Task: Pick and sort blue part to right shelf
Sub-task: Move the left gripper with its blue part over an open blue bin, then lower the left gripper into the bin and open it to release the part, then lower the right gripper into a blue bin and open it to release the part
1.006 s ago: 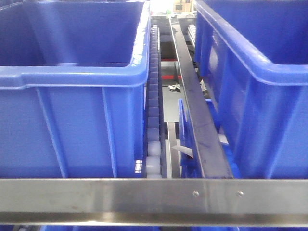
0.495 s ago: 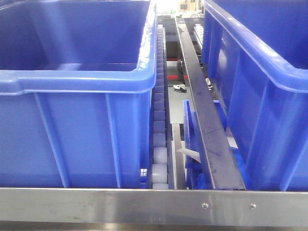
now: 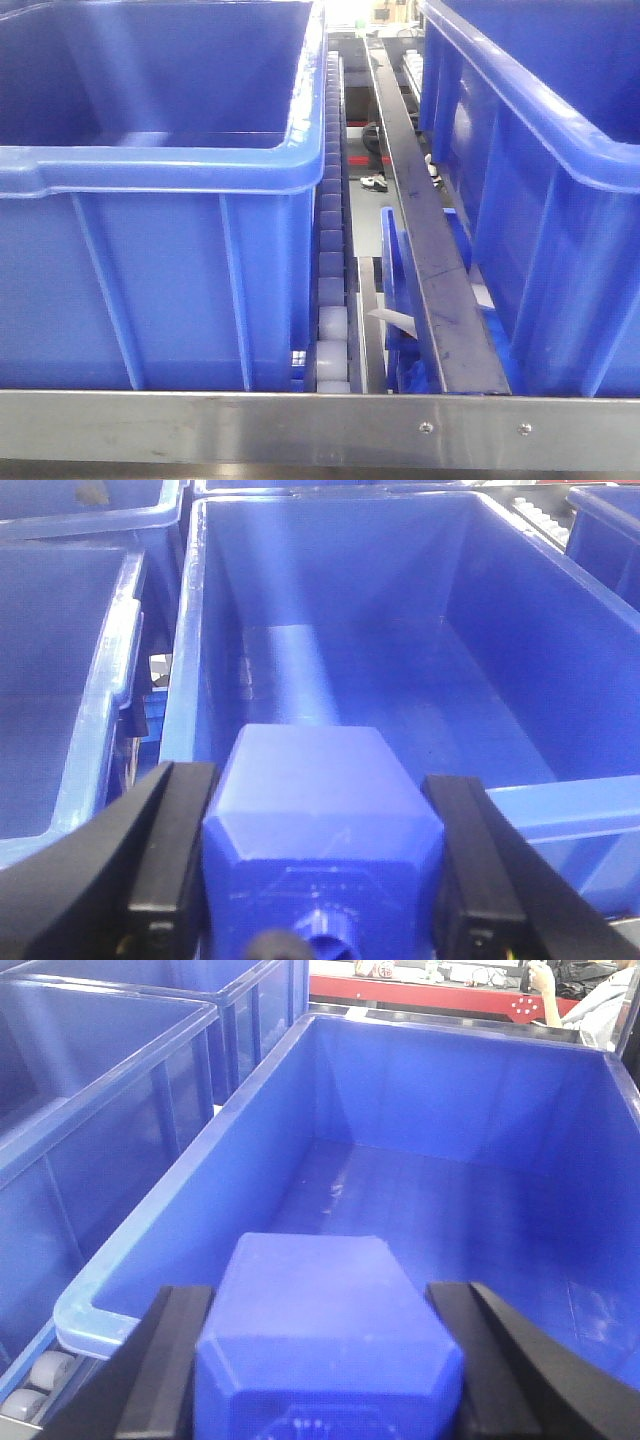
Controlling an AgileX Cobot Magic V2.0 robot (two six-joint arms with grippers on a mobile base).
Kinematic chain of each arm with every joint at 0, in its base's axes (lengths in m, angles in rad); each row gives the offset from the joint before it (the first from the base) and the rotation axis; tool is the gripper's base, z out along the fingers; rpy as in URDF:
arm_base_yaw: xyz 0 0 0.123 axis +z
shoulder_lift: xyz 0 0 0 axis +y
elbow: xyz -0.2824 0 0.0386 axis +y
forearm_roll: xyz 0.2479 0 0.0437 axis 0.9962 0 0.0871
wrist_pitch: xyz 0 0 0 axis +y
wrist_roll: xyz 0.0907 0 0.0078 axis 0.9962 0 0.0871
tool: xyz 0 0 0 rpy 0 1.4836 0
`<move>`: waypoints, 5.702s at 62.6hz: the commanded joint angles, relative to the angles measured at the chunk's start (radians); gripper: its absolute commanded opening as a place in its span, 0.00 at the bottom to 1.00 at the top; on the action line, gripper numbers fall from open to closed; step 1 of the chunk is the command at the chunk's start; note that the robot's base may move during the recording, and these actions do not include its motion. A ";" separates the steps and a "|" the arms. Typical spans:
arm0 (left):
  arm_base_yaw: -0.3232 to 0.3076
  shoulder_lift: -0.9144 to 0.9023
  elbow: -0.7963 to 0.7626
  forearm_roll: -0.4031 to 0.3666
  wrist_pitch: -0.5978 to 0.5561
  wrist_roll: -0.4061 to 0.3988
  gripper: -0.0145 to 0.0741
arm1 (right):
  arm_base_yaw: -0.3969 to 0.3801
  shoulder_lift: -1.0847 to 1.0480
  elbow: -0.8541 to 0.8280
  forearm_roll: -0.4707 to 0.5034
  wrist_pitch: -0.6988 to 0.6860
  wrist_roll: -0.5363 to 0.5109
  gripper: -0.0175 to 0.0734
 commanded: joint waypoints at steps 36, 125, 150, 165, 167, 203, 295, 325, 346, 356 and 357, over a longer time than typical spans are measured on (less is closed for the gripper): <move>-0.003 0.652 -0.343 -0.223 -0.333 0.095 0.52 | -0.003 -0.005 -0.030 -0.015 -0.104 -0.005 0.48; 0.049 1.692 -0.763 -0.209 -0.247 0.095 0.89 | -0.003 -0.005 -0.030 -0.015 -0.094 -0.005 0.48; 0.049 1.328 -0.657 -0.209 -0.226 0.095 0.61 | -0.003 -0.005 -0.030 -0.015 -0.086 -0.005 0.48; 0.049 1.042 -0.489 -0.209 -0.251 0.095 0.36 | -0.003 -0.003 -0.030 -0.015 -0.075 -0.005 0.48; 0.049 1.010 -0.471 -0.209 -0.256 0.095 0.34 | -0.003 0.000 -0.030 -0.015 -0.075 -0.005 0.48; 0.049 0.489 -0.237 -0.169 -0.278 0.095 0.30 | -0.005 0.676 -0.315 -0.016 -0.058 0.107 0.48; 0.049 0.373 -0.221 -0.167 -0.133 0.095 0.30 | -0.323 1.598 -0.691 -0.052 -0.089 0.012 0.84; 0.049 0.059 -0.219 -0.004 0.052 0.091 0.30 | -0.323 1.267 -0.586 -0.049 -0.102 0.012 0.26; 0.049 0.037 -0.189 -0.004 0.014 0.091 0.30 | -0.322 0.800 -0.282 -0.033 -0.192 0.012 0.23; 0.049 0.037 -0.139 -0.004 -0.019 0.091 0.30 | -0.322 0.554 -0.149 -0.021 -0.179 0.012 0.23; 0.049 0.037 -0.136 -0.004 -0.021 0.091 0.30 | -0.322 0.534 -0.139 -0.020 -0.177 0.012 0.23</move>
